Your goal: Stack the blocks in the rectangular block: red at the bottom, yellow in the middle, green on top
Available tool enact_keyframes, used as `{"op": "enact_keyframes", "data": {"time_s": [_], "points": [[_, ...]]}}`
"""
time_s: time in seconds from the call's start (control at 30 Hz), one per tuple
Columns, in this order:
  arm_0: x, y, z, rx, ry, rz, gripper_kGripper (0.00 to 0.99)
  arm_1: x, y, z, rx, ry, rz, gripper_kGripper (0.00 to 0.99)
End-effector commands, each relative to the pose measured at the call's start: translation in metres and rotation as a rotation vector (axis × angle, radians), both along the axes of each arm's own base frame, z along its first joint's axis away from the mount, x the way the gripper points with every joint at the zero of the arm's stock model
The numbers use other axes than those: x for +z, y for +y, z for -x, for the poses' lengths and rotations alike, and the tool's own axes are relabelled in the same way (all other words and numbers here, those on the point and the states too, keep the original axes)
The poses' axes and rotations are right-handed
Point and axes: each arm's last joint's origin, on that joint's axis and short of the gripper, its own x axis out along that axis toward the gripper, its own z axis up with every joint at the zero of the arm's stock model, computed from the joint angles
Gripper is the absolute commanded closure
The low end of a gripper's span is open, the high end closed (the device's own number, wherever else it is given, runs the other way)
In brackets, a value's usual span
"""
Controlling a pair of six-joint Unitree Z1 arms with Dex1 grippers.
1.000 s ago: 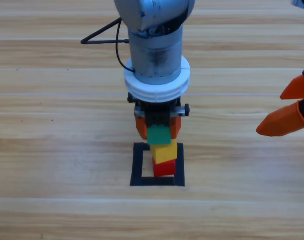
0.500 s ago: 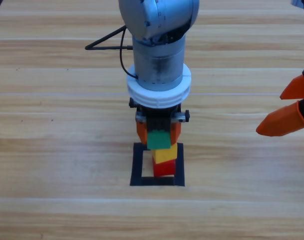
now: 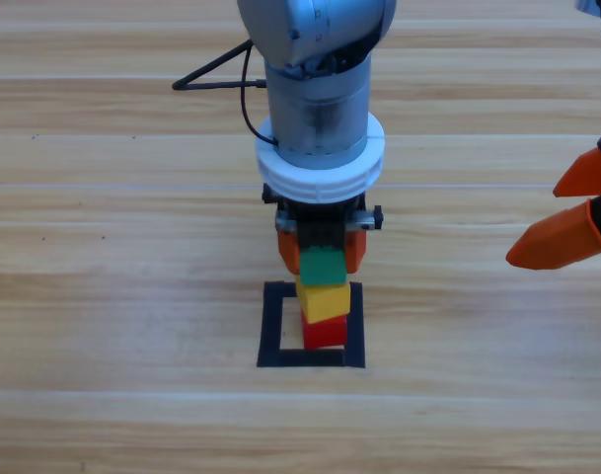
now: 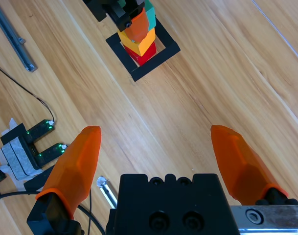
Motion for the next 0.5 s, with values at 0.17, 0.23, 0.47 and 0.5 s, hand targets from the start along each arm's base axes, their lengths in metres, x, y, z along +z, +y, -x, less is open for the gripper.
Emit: {"op": "enact_keyframes", "data": {"time_s": [0.17, 0.23, 0.47, 0.5], "points": [[-0.0271, -0.0120, 0.0038, -0.029, 0.048, -0.048, 0.990, -0.0173, 0.0055, -0.0086, 0.005, 0.065, 0.033, 0.001], [-0.0274, -0.0119, 0.0039, -0.031, 0.049, -0.049, 0.990, -0.0173, 0.0055, -0.0086, 0.006, 0.066, 0.032, 0.001], [-0.0324, -0.0123, 0.0036, -0.029, 0.057, -0.060, 0.990, -0.0174, 0.0054, -0.0085, 0.007, 0.067, 0.033, 0.001], [-0.0324, -0.0123, 0.0036, -0.029, 0.057, -0.060, 0.990, -0.0174, 0.0054, -0.0085, 0.007, 0.067, 0.033, 0.001]]}}
